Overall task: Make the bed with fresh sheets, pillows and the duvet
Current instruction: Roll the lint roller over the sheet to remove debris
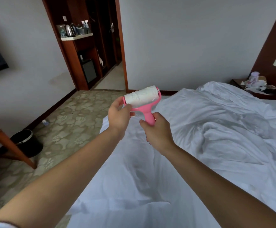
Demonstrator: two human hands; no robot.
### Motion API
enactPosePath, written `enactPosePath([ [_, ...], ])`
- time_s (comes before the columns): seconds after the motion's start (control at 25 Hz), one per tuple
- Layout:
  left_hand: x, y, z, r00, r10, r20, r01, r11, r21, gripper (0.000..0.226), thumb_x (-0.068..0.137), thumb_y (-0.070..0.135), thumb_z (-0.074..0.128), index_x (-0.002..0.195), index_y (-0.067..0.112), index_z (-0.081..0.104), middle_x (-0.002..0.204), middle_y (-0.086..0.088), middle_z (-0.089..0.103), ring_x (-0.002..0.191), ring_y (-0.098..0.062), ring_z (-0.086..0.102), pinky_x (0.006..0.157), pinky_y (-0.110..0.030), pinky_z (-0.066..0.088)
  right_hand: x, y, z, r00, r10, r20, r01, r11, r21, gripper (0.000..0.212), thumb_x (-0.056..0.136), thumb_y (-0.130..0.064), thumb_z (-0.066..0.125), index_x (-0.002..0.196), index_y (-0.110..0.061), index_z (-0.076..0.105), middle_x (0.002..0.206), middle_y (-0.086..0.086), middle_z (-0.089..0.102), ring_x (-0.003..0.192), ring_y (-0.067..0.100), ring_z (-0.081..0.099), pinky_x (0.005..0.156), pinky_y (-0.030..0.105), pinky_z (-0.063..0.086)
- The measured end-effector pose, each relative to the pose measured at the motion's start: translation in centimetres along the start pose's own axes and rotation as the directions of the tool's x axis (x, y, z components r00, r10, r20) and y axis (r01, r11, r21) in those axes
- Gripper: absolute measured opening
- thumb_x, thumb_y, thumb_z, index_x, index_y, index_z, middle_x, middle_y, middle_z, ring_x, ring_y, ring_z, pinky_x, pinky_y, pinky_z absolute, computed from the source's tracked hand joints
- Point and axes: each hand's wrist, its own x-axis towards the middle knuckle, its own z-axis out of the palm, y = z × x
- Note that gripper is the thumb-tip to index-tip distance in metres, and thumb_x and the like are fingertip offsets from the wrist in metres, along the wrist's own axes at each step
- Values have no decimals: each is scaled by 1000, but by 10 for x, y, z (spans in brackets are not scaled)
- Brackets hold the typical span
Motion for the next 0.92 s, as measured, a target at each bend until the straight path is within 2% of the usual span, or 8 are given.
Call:
enactPosePath([
  [0.16, 43, -5, -20, 1000, -12, 1, 12, 1000, -7, 41, 90, 0, 48, 127, 13, 56, 113, -10, 66, 70, -14, 61, 54, -15, 49, 33, -5, 38, 1000, 8, 16, -8, 1000, 16, 18, 84, -23, 60, 74, -19, 46, 65, 0, 51, 56, 20, 48, 57, 37, 46],
  [0.32, 102, -14, -50, 999, -22, 45, 22, 1000, -2, 39, 90, 2, 51, 126, 13, 61, 101, -8, 69, 63, -13, 61, 72, -27, 55, 65, -8, 90, 999, 16, -38, -16, 1000, -6, 21, 85, -22, 61, 72, -19, 44, 63, -2, 48, 55, 20, 47, 56, 36, 47],
  [0.36, 117, -14, -58, 997, -27, 73, 27, 1000, 2, 38, 90, 1, 51, 125, 12, 61, 103, -10, 69, 64, -13, 61, 71, -26, 55, 72, -11, 104, 998, 27, -60, -28, 1000, -3, 20, 86, -22, 61, 73, -18, 45, 63, -2, 48, 55, 19, 47, 56, 37, 48],
  [0.48, 163, -12, -86, 978, -52, 202, 55, 998, -13, 31, 91, -1, 52, 117, 12, 64, 107, -17, 64, 72, -18, 60, 48, -14, 47, 90, -25, 153, 984, 59, -170, -62, 998, -9, 20, 87, -22, 61, 74, -17, 46, 66, -1, 49, 59, 21, 50, 61, 39, 51],
  [0.56, 192, -9, -105, 965, -71, 254, 77, 997, -14, 29, 91, -2, 51, 110, 17, 64, 109, -17, 64, 79, -24, 61, 43, -10, 42, 99, -37, 185, 967, 93, -238, -98, 995, -10, 22, 87, -21, 60, 72, -18, 44, 67, 1, 50, 61, 22, 51, 61, 37, 50],
  [0.68, 231, -8, -133, 940, -87, 330, 84, 996, 23, 35, 91, 1, 50, 119, 19, 63, 105, -10, 66, 70, -20, 65, 42, -11, 41, 110, -55, 228, 944, 131, -303, -141, 990, -10, 20, 87, -21, 60, 73, -18, 45, 66, 1, 51, 59, 23, 53, 57, 35, 48],
  [0.8, 258, -11, -155, 919, -134, 371, 134, 991, 27, 38, 91, 6, 49, 124, 23, 61, 104, -7, 67, 64, -18, 66, 54, -18, 49, 116, -68, 261, 929, 146, -339, -160, 987, -14, 19, 86, -22, 59, 73, -19, 45, 66, 0, 52, 58, 23, 55, 56, 33, 47],
  [0.92, 273, -18, -170, 920, -119, 374, 120, 993, 22, 35, 91, 6, 51, 120, 23, 63, 106, -11, 67, 68, -18, 65, 54, -18, 48, 118, -71, 281, 927, 136, -349, -160, 986, -39, 21, 86, -21, 59, 71, -19, 44, 65, 0, 52, 60, 23, 55, 56, 29, 45],
])
